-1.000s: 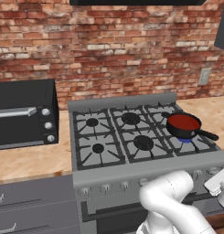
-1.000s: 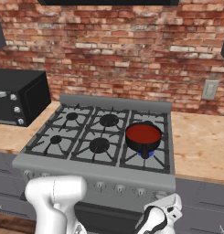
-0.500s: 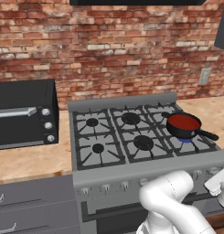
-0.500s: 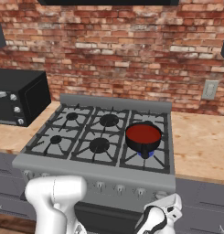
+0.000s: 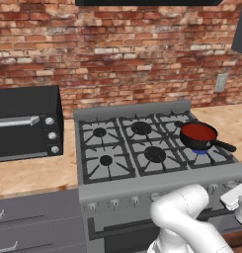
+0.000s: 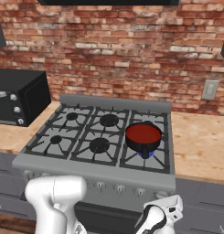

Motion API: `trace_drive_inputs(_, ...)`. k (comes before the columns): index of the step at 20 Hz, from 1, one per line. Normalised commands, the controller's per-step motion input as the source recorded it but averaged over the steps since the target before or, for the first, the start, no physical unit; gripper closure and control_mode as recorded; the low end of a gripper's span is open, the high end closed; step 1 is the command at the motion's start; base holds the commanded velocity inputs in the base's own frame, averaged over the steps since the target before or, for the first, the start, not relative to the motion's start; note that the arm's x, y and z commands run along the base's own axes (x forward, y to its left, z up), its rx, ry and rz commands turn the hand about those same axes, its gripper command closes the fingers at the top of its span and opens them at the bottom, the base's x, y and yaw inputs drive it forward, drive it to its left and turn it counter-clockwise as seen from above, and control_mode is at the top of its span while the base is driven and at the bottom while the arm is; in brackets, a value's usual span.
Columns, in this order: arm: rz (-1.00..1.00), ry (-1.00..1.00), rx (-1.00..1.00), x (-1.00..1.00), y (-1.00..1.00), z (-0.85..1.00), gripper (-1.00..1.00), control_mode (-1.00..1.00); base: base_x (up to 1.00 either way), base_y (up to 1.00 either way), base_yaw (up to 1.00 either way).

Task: Wait until the marinara sauce is simmered to a deep red color and then turn off the stove.

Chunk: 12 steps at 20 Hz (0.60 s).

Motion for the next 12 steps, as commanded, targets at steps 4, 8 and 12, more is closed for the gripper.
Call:
trace_drive_inputs(4, -0.20, 0.01, 0.29, -0.18, -0.36, -0.46, 1.00, -1.00, 0.00, 0.00, 0.00)
trace_drive_inputs(8, -0.27, 0.00, 0.35, -0.28, -0.40, -0.59, 1.00, -1.00, 0.00, 0.00, 0.00)
trace_drive_inputs(12, -0.30, 0.00, 0.39, -0.31, -0.38, -0.61, 1.00, -1.00, 0.00, 0.00, 0.00)
